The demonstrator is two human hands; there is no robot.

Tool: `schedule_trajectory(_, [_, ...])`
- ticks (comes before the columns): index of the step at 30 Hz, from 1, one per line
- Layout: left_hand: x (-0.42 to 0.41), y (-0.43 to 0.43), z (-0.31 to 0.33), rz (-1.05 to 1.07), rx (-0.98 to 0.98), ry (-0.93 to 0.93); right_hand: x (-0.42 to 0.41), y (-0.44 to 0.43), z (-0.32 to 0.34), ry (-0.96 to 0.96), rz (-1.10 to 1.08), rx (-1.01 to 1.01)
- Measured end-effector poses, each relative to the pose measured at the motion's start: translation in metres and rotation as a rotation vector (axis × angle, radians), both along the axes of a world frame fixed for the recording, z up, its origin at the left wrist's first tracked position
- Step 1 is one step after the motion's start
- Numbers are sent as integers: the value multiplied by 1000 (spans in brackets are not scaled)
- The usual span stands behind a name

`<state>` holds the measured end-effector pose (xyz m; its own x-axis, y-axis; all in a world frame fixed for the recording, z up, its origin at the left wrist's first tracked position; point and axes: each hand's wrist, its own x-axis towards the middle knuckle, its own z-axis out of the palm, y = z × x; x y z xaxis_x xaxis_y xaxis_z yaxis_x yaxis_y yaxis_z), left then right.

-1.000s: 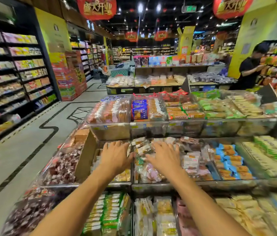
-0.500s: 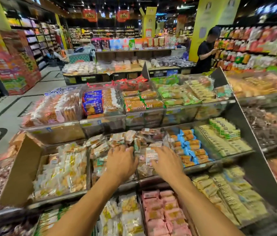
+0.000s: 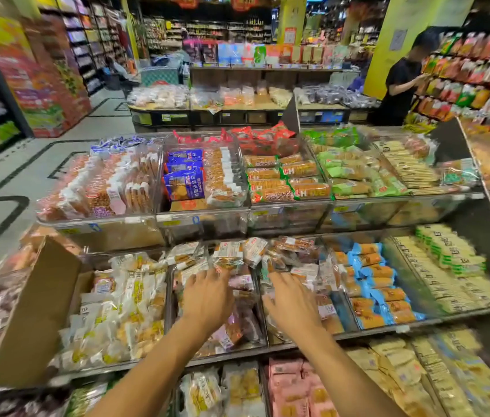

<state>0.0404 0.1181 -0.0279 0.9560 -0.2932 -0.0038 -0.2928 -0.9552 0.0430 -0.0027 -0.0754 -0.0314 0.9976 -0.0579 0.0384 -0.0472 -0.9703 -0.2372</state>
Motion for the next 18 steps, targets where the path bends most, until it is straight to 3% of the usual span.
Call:
schedule_trajectory(5, [47, 53, -12, 190, -55, -92, 31, 15, -15, -20, 73, 66])
schedule_trajectory(8, [77, 75, -21, 193, -23, -115, 44, 20, -22, -25, 99, 100])
schedule_trajectory(12, [105, 82, -21, 189, 11, 0, 59, 20, -25, -36, 115, 121])
schedule_trajectory(18, [135, 95, -19, 75, -91, 180, 69, 11, -33, -42, 124, 130])
